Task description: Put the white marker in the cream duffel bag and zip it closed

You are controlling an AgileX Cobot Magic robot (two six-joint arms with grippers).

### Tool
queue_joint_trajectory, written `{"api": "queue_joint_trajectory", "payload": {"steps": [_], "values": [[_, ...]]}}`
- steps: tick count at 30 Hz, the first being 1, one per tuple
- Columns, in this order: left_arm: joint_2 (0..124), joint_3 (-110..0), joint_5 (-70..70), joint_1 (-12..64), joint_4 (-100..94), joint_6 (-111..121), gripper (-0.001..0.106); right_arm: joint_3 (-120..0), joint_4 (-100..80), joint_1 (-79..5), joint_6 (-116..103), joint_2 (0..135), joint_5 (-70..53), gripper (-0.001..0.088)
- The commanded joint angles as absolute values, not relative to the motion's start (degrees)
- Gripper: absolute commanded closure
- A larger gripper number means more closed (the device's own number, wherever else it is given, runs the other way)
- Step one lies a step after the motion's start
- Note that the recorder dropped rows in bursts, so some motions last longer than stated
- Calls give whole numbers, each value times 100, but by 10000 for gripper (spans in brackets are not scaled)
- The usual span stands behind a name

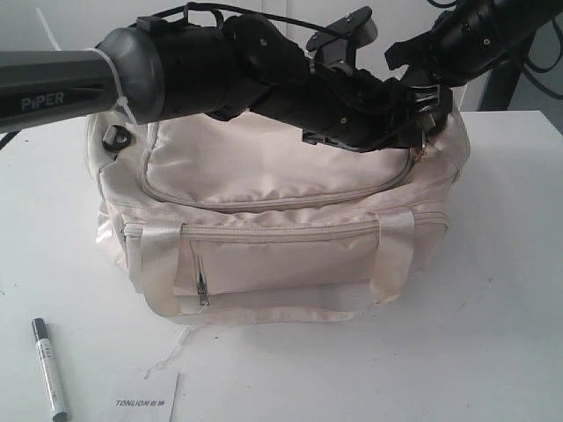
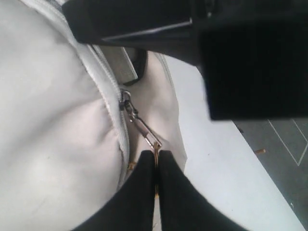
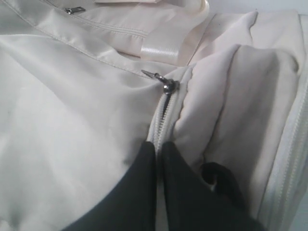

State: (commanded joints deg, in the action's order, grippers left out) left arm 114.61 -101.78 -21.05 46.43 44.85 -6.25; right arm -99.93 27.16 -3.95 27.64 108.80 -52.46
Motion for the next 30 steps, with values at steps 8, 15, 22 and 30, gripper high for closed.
{"api": "queue_joint_trajectory", "payload": {"steps": [8, 15, 22, 30], "values": [[11403, -10178, -2190, 4643, 4474, -625, 1053, -9993, 2716, -395, 2719, 10880, -5225, 868], [11333, -10178, -2267, 4643, 4423, -625, 1053, -9993, 2716, -395, 2682, 10880, -5212, 868], [11269, -10178, -2405, 4643, 4261, -625, 1053, -9993, 2716, -395, 2682, 10880, -5223, 868], [11167, -10178, -2405, 4643, 4142, -615, 1053, -9993, 2716, -395, 2606, 10880, -5223, 868]]}}
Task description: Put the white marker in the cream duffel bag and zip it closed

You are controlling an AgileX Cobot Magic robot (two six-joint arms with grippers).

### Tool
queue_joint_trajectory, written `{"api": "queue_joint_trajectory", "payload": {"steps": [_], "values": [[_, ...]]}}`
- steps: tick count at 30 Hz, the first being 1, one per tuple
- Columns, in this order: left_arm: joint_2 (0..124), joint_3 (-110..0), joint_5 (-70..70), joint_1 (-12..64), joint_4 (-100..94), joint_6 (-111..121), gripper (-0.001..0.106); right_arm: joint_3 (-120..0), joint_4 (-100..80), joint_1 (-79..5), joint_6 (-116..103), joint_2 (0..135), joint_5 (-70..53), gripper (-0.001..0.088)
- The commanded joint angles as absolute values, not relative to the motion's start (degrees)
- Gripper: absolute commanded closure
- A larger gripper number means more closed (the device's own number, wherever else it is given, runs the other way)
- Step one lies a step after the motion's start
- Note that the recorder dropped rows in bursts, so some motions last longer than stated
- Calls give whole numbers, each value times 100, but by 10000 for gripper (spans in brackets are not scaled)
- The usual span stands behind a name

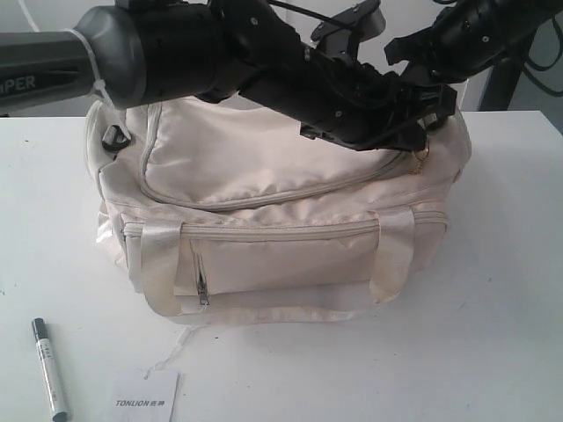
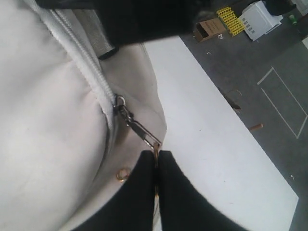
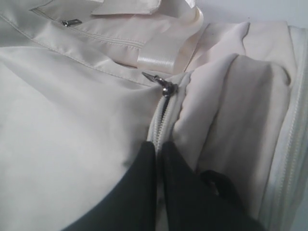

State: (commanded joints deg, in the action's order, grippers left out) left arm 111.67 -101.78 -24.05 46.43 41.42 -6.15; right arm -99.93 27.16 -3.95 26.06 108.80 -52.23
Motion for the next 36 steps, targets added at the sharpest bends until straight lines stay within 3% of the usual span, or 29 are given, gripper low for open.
{"api": "queue_joint_trajectory", "payload": {"steps": [16, 19, 22, 23, 25, 29, 34, 36], "values": [[11167, -10178, -2814, 4643, 4089, -583, 1053, -9993, 2694, -395, 2410, 10880, -5213, 863], [11167, -10178, -2804, 4643, 4077, -583, 1053, -9993, 2629, -395, 2147, 10808, -5223, 771], [11167, -10178, -2769, 4643, 4079, -583, 1053, -9993, 2553, -395, 1963, 10706, -5285, 572], [11167, -10178, -2753, 4643, 4079, -583, 1053, -9993, 2539, -383, 1887, 10627, -5462, 440], [11167, -10178, -2706, 4643, 4079, -583, 1053, -9993, 2554, -346, 1676, 10539, -5883, 362], [11167, -10178, -2706, 4643, 4079, -597, 1053, -9983, 2584, -395, 1624, 10541, -6478, 366], [11167, -10178, -2659, 4643, 4079, -597, 1053, -9920, 2534, -460, 1514, 10735, -6216, 375], [11167, -10178, -2649, 4643, 4079, -597, 1053, -9911, 2523, -460, 1514, 10869, -6201, 417]]}}
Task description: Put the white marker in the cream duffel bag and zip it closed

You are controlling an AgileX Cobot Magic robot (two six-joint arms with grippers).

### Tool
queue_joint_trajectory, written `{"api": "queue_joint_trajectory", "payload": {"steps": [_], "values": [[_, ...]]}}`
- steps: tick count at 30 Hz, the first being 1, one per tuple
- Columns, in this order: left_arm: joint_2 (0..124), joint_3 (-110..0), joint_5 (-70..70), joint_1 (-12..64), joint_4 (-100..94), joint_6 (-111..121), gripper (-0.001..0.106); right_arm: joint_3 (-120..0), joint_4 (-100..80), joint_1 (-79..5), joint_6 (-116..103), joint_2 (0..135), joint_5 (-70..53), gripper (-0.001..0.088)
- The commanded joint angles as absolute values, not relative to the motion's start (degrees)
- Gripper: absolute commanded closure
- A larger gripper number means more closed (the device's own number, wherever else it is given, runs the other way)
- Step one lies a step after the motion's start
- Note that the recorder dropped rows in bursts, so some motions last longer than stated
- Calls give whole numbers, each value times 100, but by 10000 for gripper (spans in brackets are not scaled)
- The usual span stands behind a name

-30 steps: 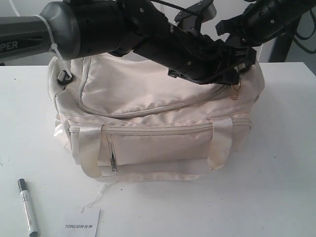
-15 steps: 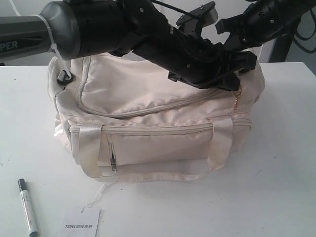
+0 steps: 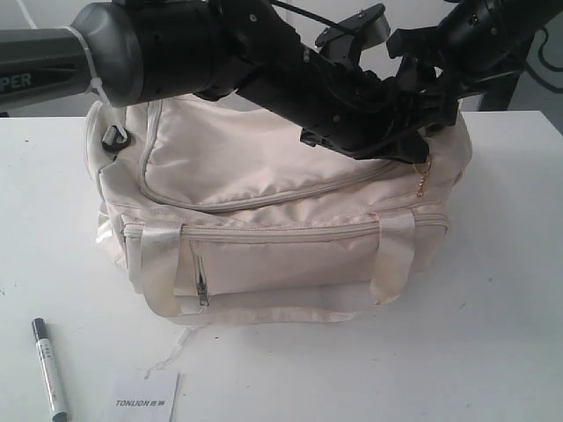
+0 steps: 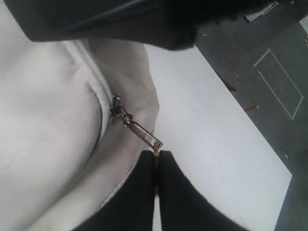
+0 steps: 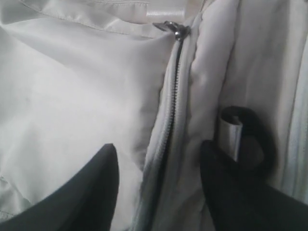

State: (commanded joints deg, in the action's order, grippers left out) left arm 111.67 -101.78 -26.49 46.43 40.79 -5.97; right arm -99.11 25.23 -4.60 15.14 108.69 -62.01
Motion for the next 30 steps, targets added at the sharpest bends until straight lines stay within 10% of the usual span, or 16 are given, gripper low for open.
{"api": "queue_joint_trajectory", "payload": {"steps": [5, 9, 30], "values": [[11167, -10178, -2649, 4643, 4079, -597, 1053, -9911, 2545, -460, 1514, 11015, -6106, 535], [11167, -10178, -2649, 4643, 4079, -597, 1053, -9922, 2560, -460, 1514, 10952, -6025, 871], [11131, -10178, -3182, 4632, 3911, -608, 1053, -9922, 2560, -460, 1514, 10910, -5903, 868]]}}
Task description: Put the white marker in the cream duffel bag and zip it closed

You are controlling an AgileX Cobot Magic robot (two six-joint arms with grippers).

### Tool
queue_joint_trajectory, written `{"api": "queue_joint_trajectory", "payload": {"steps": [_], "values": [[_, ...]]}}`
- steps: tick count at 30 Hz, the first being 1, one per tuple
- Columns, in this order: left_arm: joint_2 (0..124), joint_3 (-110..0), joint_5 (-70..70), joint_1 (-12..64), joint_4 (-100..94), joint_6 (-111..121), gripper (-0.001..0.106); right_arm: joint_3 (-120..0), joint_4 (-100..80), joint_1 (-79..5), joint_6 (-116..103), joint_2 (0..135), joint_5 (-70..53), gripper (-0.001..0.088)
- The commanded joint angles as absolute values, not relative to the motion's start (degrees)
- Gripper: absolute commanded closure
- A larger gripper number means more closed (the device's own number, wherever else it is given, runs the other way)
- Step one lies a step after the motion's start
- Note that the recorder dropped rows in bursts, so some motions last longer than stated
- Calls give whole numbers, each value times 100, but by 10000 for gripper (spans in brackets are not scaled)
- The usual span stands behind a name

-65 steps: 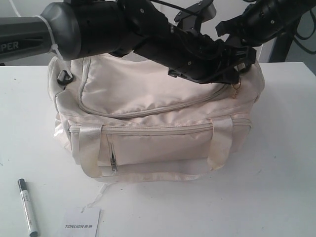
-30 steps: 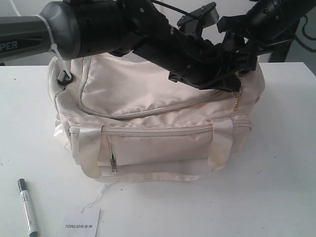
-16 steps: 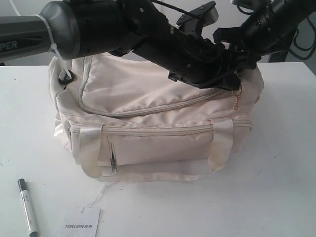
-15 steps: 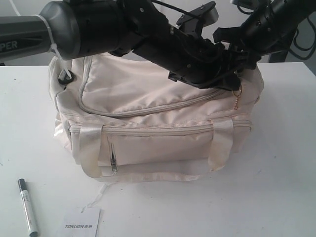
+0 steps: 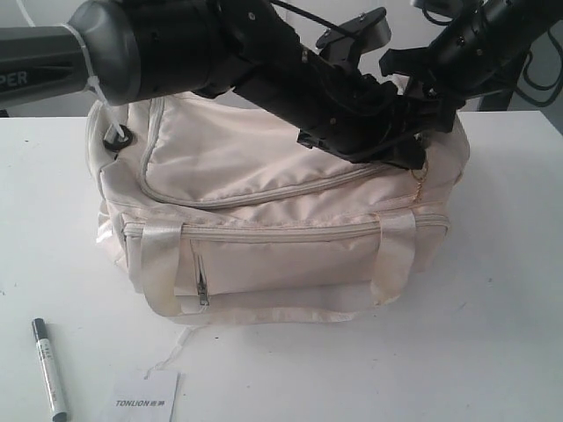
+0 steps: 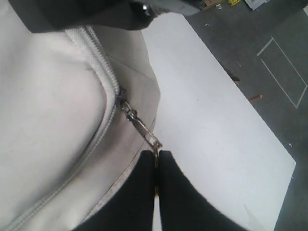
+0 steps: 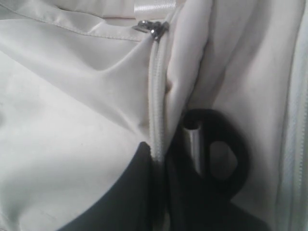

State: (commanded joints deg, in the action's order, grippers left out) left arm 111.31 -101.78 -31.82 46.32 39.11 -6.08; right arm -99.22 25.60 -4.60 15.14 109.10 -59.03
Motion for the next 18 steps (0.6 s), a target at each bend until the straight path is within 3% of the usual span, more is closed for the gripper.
{"api": "queue_joint_trajectory", "payload": {"steps": [18], "values": [[10940, -10178, -3400, 4632, 3588, -608, 1053, -9922, 2560, -460, 1514, 10910, -5860, 868]]}}
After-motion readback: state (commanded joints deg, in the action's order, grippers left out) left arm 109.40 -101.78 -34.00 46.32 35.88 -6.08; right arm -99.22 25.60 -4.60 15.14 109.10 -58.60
